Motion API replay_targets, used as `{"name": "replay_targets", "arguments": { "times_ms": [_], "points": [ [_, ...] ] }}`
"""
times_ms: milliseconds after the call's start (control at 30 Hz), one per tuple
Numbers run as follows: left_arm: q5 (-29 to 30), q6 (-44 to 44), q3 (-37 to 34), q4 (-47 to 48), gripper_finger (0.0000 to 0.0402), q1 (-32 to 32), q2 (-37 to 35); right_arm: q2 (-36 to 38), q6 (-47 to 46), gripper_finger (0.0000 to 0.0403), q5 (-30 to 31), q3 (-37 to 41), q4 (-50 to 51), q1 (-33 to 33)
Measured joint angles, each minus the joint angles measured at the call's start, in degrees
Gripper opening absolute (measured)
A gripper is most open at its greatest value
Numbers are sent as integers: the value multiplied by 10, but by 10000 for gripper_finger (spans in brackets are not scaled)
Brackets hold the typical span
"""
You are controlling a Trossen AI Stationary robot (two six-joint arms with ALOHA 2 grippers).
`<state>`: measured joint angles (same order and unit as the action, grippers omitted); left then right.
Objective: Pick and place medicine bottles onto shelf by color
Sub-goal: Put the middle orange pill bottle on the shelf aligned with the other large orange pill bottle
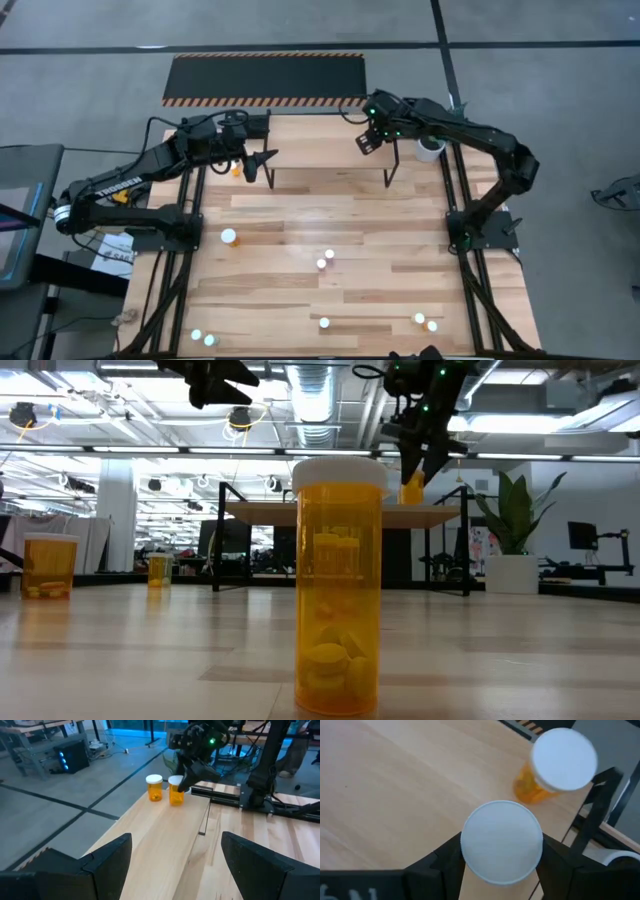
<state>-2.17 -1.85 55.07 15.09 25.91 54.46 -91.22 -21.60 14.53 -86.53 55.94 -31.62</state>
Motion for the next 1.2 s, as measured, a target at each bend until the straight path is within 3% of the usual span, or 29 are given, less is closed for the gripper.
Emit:
{"name": "replay_targets", "arguments": {
  "times_ms": [1200],
  "points": [
    [-3, 13, 0, 6, 295, 0, 0, 0, -3, 239, 0, 2, 10, -7]
  ]
}}
